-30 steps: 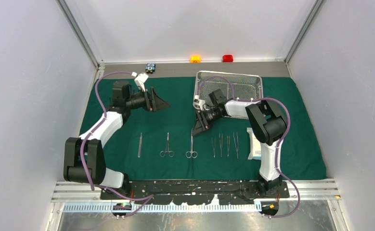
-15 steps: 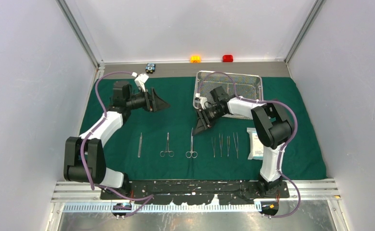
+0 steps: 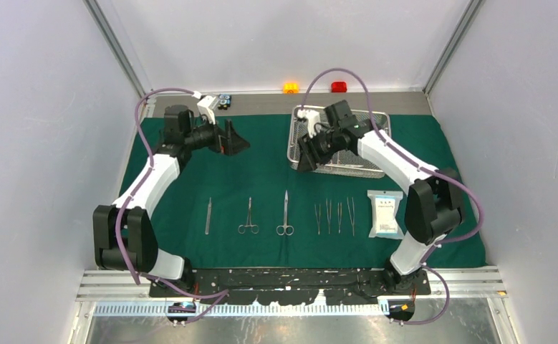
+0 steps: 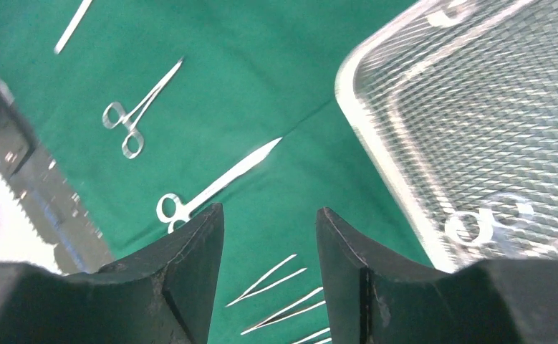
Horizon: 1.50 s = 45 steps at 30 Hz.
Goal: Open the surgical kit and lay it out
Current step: Place the medical item in the surgical kit, then pick up the medical item from the container.
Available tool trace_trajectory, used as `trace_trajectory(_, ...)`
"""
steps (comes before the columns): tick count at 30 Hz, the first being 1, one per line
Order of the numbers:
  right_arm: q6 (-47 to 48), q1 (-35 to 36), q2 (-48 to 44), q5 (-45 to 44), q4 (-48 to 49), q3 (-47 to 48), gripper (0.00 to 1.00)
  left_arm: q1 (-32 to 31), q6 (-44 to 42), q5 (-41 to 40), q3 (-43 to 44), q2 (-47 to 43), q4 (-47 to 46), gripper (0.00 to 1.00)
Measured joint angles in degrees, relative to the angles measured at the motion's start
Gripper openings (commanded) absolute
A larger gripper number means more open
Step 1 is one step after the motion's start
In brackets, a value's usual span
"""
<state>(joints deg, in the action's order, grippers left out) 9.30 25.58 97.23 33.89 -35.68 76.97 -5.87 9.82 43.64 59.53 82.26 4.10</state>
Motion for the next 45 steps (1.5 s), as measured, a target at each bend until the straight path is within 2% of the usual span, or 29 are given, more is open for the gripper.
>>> trace_trajectory(7, -2.01, -6.05, 1.38, -10.73, -1.16, 9.55, 0.57, 0.02, -3.28, -2.21, 5.92, 0.50, 5.88, 1.00)
trace_trajectory(16, -2.82, -13.09, 14.40, -18.86, -5.29, 20.85, 0.57, 0.07, -4.72, -2.82, 10.21, 2.97, 11.08, 1.00)
trace_trajectory(28, 20.72, -14.47, 19.23, -17.05, -19.76, 25.40, 0.55, 0.07, -5.40, 0.35, 10.54, 5.70, 11.45, 1.00)
trace_trajectory(39, 32.54, -14.47, 28.52, -15.26, -25.31, 28.00, 0.55, 0.07, -4.48, 1.46, 10.54, 5.73, 10.03, 1.00)
trace_trajectory(45, 35.87, -14.45, 29.51, -14.88, -25.75, 27.89, 0.54, 0.07, -4.02, 1.55, 10.54, 5.84, 9.07, 1.00)
